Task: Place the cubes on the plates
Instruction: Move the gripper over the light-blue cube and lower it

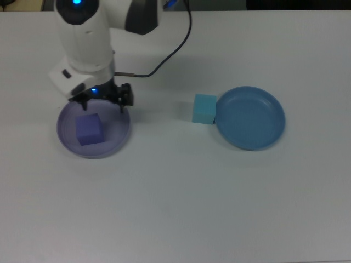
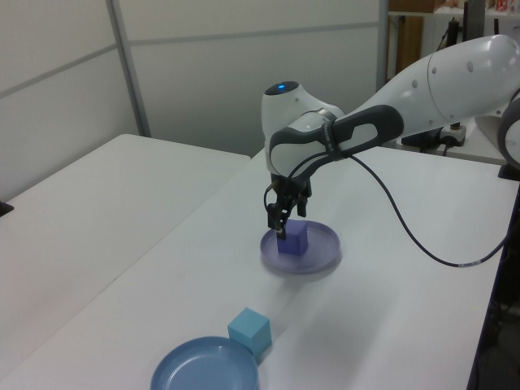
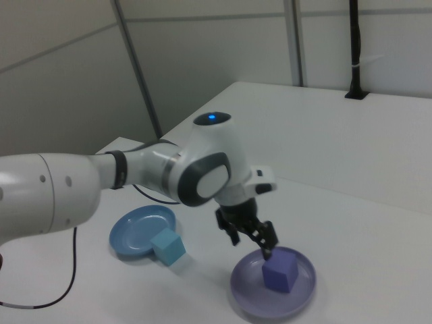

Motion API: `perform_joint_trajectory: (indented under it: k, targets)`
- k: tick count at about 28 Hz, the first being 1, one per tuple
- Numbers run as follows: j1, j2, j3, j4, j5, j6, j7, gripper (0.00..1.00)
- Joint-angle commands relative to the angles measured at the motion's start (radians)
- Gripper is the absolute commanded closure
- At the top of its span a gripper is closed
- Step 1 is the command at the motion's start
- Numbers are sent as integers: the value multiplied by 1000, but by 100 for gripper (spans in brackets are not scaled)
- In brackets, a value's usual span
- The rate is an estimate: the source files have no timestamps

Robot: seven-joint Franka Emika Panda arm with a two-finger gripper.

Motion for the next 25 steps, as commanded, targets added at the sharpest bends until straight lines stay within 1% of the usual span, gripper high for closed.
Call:
perform_joint_trajectory:
  k: [1, 3, 4, 7, 8, 9, 14, 18, 25]
  targets:
    - [62, -27, 59, -3, 21, -62, 20, 0]
    - [77, -25, 82, -5, 21, -67, 43, 0]
    - [94, -22, 104, -9, 21, -67, 66, 0]
    - [125, -17, 122, -13, 21, -67, 100, 0]
    - [137, -16, 122, -14, 21, -65, 104, 0]
    - [166, -11, 122, -16, 21, -61, 121, 0]
    - [227, 3, 122, -26, 20, -52, 176, 0]
    - [260, 6, 122, -42, 17, -41, 190, 0]
    - [289, 15, 122, -77, 5, -4, 190, 0]
